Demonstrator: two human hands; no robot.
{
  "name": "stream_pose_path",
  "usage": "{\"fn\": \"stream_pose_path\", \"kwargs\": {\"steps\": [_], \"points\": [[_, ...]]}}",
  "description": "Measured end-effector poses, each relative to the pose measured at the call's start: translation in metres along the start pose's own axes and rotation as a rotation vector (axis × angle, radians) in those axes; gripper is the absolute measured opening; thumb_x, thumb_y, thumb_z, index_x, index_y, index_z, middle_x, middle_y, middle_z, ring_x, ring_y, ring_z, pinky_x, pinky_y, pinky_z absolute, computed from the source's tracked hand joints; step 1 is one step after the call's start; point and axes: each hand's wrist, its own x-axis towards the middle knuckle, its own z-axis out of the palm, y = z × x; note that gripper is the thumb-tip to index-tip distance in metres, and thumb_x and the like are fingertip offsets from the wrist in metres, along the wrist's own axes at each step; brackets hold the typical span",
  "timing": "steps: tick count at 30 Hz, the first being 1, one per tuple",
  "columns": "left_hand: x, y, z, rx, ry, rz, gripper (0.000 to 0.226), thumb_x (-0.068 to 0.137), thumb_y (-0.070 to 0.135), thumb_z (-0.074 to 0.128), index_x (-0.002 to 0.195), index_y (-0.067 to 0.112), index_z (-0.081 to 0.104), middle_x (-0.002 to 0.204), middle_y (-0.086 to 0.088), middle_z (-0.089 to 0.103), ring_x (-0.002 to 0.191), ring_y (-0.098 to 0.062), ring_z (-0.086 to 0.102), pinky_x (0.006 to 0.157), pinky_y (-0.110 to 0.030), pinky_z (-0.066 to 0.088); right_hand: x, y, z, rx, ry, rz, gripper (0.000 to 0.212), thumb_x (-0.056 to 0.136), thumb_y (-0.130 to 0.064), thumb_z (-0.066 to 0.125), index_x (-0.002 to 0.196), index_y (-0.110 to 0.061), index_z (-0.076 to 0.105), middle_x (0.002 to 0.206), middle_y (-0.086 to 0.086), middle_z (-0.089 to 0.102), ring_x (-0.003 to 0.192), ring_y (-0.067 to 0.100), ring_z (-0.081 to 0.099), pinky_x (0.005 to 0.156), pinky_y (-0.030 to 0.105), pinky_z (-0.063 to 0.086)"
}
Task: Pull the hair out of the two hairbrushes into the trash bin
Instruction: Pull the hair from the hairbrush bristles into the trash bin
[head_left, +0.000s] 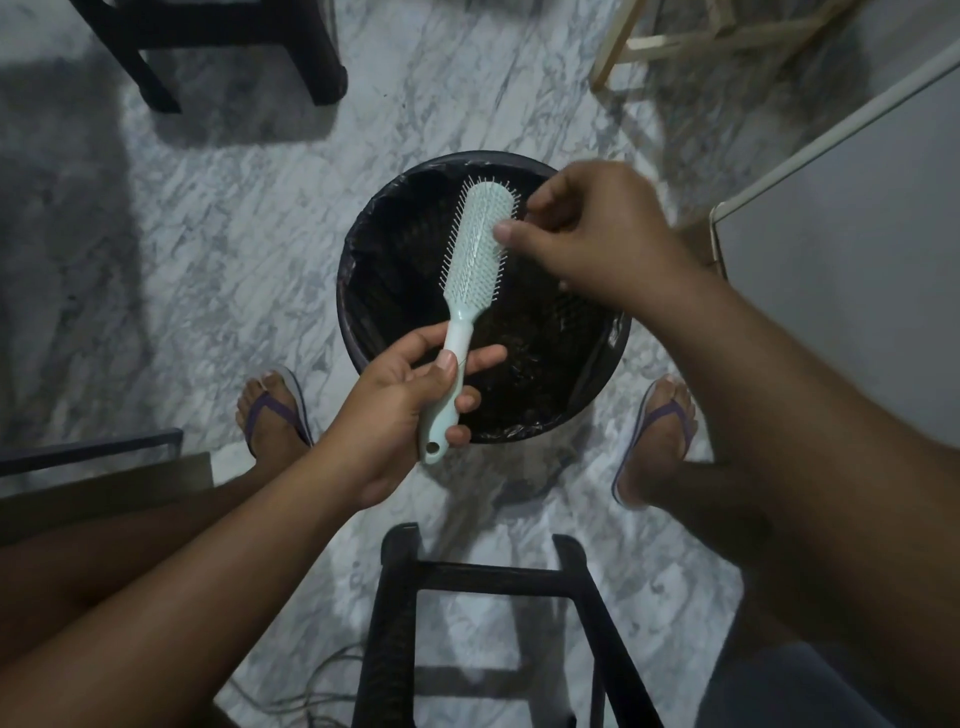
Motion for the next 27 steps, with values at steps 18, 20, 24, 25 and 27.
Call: {"fn": "stream_pose_path", "kwargs": {"steps": [18, 20, 24, 25, 27], "points": [[-0.002, 0.006, 0.001, -0.111, 0.012, -0.003, 0.035, 0.102, 0.013, 0.043, 0.136, 0.012, 0.051, 0.116, -0.008, 0.075, 0.062, -0.011, 0.052, 0.049, -0.024, 0.042, 0.008, -0.006, -0.019, 0.319, -0.043, 0.033, 0.027, 0.096, -0.012, 0.066, 0.121, -0.004, 0.061, 0.092, 0.008, 0.074, 0.074, 0.011, 0.073, 0.057, 0.03, 0.062], [-0.002, 0.006, 0.003, -0.093, 0.001, 0.001, 0.035, 0.102, 0.013, 0.043, 0.137, 0.013, 0.051, 0.115, -0.008, 0.075, 0.062, -0.011, 0.052, 0.05, -0.024, 0.042, -0.002, -0.007, -0.005, 0.301, -0.278, 0.097, 0.051, 0.09, -0.022, 0.074, 0.133, -0.001, 0.054, 0.106, 0.013, 0.074, 0.089, 0.017, 0.075, 0.068, 0.037, 0.065], [-0.001, 0.005, 0.003, -0.002, 0.019, 0.048, 0.034, 0.104, 0.014, 0.043, 0.137, 0.013, 0.049, 0.117, -0.011, 0.073, 0.062, -0.012, 0.053, 0.051, -0.026, 0.043, -0.007, -0.012, 0.014, 0.224, -0.415, -0.022, 0.024, 0.089, -0.03, 0.075, 0.097, -0.008, 0.075, 0.09, 0.009, 0.079, 0.081, 0.019, 0.077, 0.074, 0.043, 0.065], [-0.001, 0.004, 0.003, 0.012, 0.034, 0.058, 0.034, 0.104, 0.013, 0.043, 0.137, 0.012, 0.048, 0.117, -0.011, 0.073, 0.063, -0.013, 0.053, 0.051, -0.026, 0.043, -0.005, -0.011, 0.014, 0.17, -0.374, -0.05, 0.025, 0.088, -0.031, 0.075, 0.093, -0.006, 0.076, 0.085, 0.007, 0.079, 0.075, 0.016, 0.077, 0.07, 0.041, 0.065], [-0.001, 0.004, 0.001, 0.03, 0.053, 0.062, 0.033, 0.104, 0.012, 0.044, 0.137, 0.012, 0.048, 0.118, -0.012, 0.073, 0.064, -0.013, 0.053, 0.052, -0.027, 0.043, -0.002, -0.01, 0.015, 0.028, -0.291, -0.133, 0.024, 0.089, -0.032, 0.074, 0.086, -0.008, 0.077, 0.075, 0.002, 0.078, 0.064, 0.011, 0.075, 0.062, 0.029, 0.061]]}}
